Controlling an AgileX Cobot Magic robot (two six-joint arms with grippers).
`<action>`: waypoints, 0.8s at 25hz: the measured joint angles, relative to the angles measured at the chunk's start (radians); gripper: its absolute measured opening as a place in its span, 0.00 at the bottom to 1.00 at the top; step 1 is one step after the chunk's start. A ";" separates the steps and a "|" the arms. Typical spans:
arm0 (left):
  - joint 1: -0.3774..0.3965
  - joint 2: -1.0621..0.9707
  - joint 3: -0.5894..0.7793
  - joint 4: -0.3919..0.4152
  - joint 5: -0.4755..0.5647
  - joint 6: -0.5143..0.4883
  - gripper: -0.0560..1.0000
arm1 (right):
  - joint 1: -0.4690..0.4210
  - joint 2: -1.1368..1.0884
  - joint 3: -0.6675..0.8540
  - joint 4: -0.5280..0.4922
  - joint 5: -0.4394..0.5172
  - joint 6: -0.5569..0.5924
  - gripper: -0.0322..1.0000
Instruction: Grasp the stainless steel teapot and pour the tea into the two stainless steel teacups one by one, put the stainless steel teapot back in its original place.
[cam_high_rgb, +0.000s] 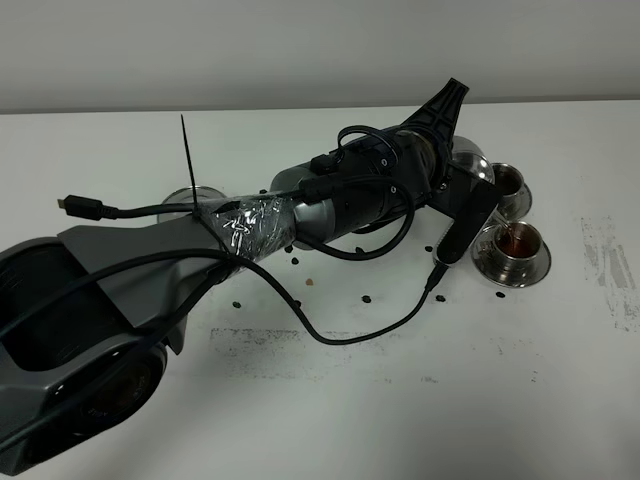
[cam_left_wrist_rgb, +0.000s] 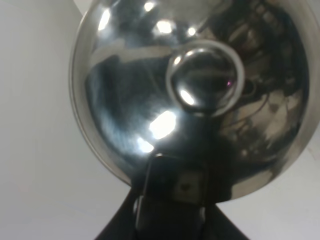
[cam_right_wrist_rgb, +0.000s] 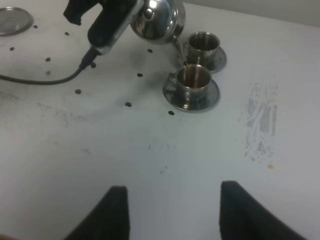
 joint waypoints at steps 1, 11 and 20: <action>-0.001 0.000 0.000 0.000 -0.002 0.000 0.20 | 0.000 0.000 0.000 0.000 0.000 0.000 0.42; -0.003 0.000 0.000 0.006 -0.006 0.018 0.20 | 0.000 0.000 0.000 0.000 0.000 0.000 0.42; -0.003 0.000 0.000 0.029 -0.011 0.019 0.20 | 0.000 0.000 0.000 0.000 0.000 -0.001 0.42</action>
